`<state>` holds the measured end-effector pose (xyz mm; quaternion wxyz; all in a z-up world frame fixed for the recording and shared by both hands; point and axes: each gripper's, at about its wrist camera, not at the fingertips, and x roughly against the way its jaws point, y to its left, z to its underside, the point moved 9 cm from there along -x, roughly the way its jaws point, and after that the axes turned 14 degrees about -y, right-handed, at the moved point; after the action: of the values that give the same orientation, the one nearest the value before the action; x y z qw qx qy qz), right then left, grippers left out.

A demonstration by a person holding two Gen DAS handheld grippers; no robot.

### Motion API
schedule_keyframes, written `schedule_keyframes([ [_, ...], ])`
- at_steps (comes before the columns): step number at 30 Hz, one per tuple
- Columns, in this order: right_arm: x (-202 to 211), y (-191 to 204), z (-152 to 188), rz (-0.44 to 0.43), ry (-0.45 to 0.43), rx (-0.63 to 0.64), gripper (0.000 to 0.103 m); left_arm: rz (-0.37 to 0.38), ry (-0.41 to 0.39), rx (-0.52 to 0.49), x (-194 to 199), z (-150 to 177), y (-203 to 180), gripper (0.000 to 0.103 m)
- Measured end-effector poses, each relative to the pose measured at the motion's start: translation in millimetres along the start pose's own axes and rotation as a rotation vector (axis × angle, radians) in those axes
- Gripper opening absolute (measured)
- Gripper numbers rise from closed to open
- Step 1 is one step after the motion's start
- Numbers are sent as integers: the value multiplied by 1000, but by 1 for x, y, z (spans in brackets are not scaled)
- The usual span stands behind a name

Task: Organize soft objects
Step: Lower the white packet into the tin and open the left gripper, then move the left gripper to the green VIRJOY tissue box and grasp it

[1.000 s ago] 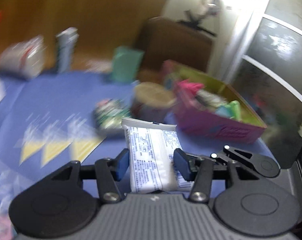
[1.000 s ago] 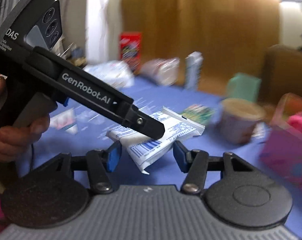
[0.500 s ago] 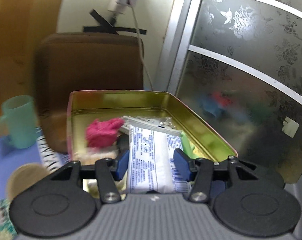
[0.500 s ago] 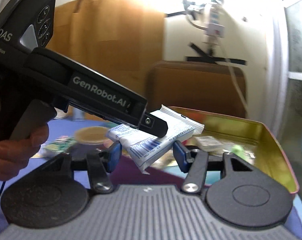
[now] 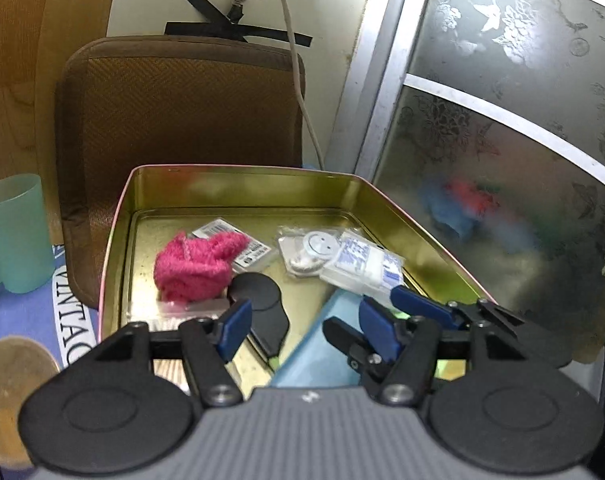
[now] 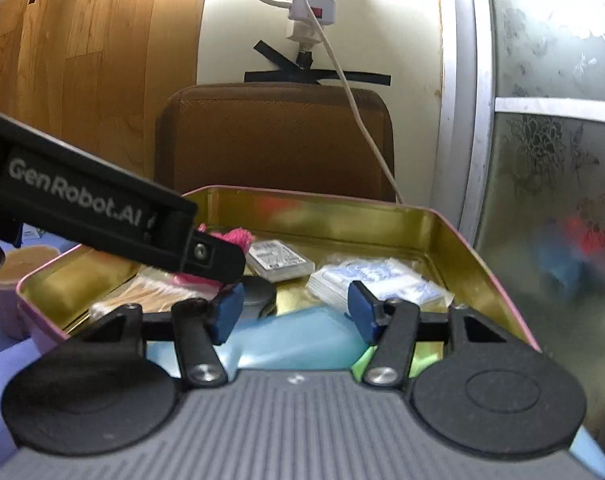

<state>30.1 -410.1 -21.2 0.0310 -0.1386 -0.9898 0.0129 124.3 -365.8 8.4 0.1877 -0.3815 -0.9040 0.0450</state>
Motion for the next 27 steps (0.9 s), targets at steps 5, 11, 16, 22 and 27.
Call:
schedule_keyframes([
  [5, 15, -1, -7, -5, -34, -49, 61, 25, -34, -1, 19, -4, -10, 61],
  [11, 42, 3, -20, -19, -94, -96, 61, 57, -101, 10, 73, -6, -8, 61],
  [16, 62, 26, -25, -89, -118, -134, 59, 63, -109, 33, 128, 19, 16, 61],
  [22, 72, 90, -22, -298, -54, -143, 42, -96, -68, 80, 189, 63, 91, 61],
  [27, 62, 166, -12, -492, 77, -136, 40, -343, -95, 172, 229, 80, 175, 61],
])
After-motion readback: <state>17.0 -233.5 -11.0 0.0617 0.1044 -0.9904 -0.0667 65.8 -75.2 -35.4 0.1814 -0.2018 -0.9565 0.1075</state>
